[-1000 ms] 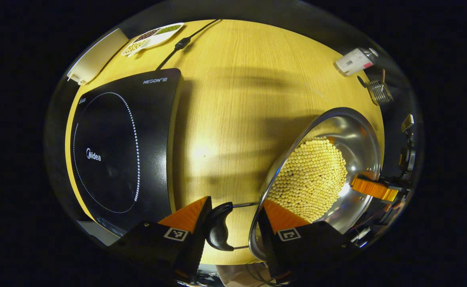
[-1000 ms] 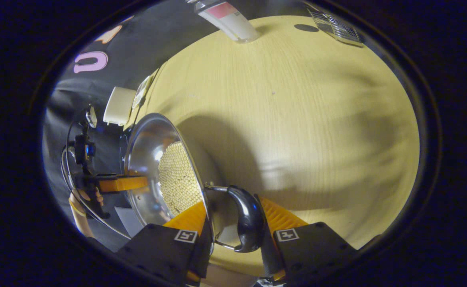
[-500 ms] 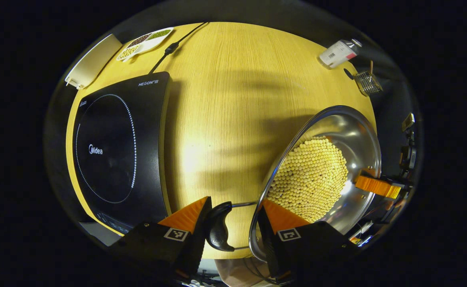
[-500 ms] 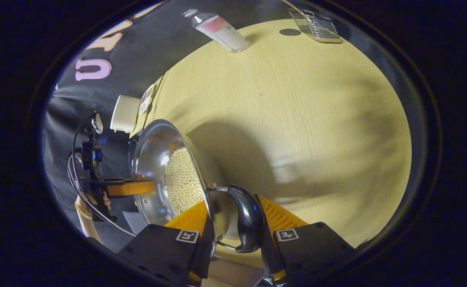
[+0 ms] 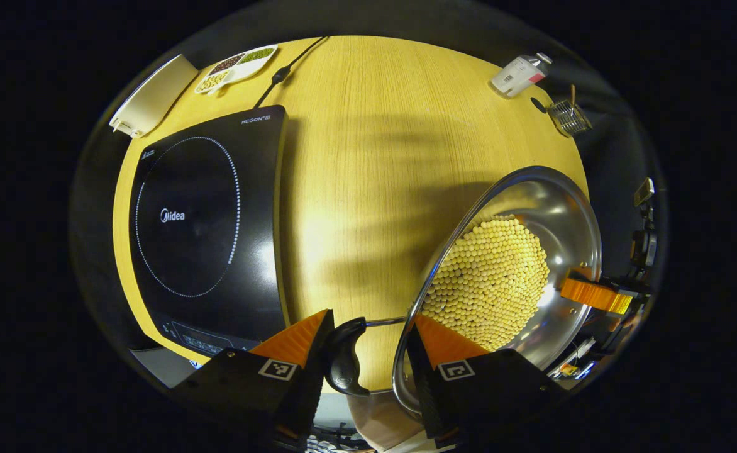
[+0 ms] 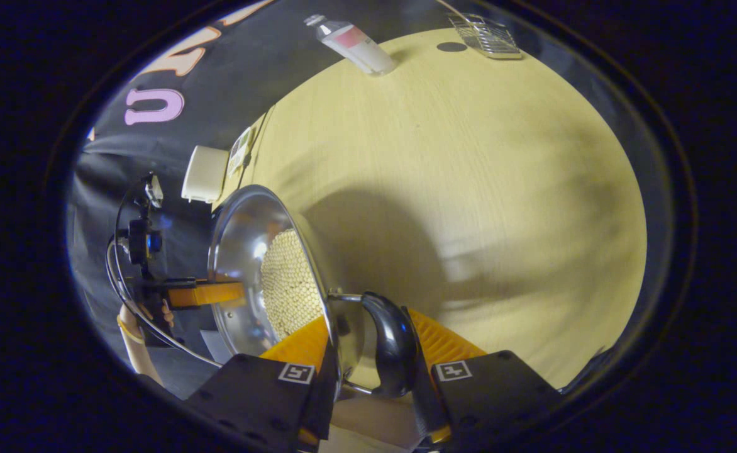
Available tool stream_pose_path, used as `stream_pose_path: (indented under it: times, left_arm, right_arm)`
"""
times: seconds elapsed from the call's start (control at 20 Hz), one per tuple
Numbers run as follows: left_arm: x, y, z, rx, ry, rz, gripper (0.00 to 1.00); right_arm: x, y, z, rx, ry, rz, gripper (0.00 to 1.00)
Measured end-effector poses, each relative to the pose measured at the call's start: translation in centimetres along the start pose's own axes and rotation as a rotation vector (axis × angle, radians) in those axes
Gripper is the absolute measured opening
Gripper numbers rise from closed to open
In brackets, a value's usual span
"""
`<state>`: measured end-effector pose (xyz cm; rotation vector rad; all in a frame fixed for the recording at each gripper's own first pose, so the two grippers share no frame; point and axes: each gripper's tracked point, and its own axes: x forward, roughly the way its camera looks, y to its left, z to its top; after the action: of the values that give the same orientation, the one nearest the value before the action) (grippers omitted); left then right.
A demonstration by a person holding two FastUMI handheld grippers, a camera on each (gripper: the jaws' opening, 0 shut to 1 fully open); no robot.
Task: First push the handle of the pot to place it horizontally, then grasp the pot with both hands and set it on the induction cooktop.
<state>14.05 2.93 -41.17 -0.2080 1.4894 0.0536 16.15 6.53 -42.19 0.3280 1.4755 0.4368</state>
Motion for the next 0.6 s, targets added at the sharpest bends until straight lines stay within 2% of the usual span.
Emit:
stream_pose_path:
  times: [0.1, 0.15, 0.2, 0.25, 0.4, 0.45, 0.5, 0.6]
  left_arm:
    - [0.1, 0.1, -0.1, -0.006, 0.0, 0.0, 0.66]
    - [0.0, 0.1, 0.0, -0.009, -0.002, 0.001, 0.66]
    - [-0.1, 0.1, 0.1, -0.012, -0.004, 0.003, 0.66]
    - [-0.1, 0.2, 0.1, -0.011, -0.006, 0.003, 0.66]
    - [-0.2, 0.3, 0.2, -0.008, -0.013, 0.002, 0.66]
    - [-0.2, 0.3, 0.2, -0.003, -0.017, 0.0, 0.66]
    - [-0.1, 0.3, 0.2, 0.0, -0.023, -0.001, 0.66]
    - [0.1, 0.4, 0.3, 0.012, -0.027, -0.009, 0.68]
  right_arm:
    - [-0.1, 1.1, -0.5, -0.012, -0.008, 0.001, 0.47]
    - [-0.1, 1.7, -0.9, -0.017, -0.01, 0.001, 0.55]
    - [-0.1, 2.3, -1.3, -0.02, -0.012, 0.003, 0.47]
    - [0.0, 2.9, -1.7, -0.021, -0.012, 0.005, 0.55]
    - [0.4, 4.9, -2.3, -0.021, -0.021, 0.009, 0.55]
    - [0.5, 5.6, -2.6, -0.021, -0.027, 0.009, 0.46]
    - [0.6, 6.3, -2.9, -0.019, -0.032, 0.007, 0.54]
    - [1.0, 7.8, -3.3, -0.01, -0.048, 0.0, 0.54]
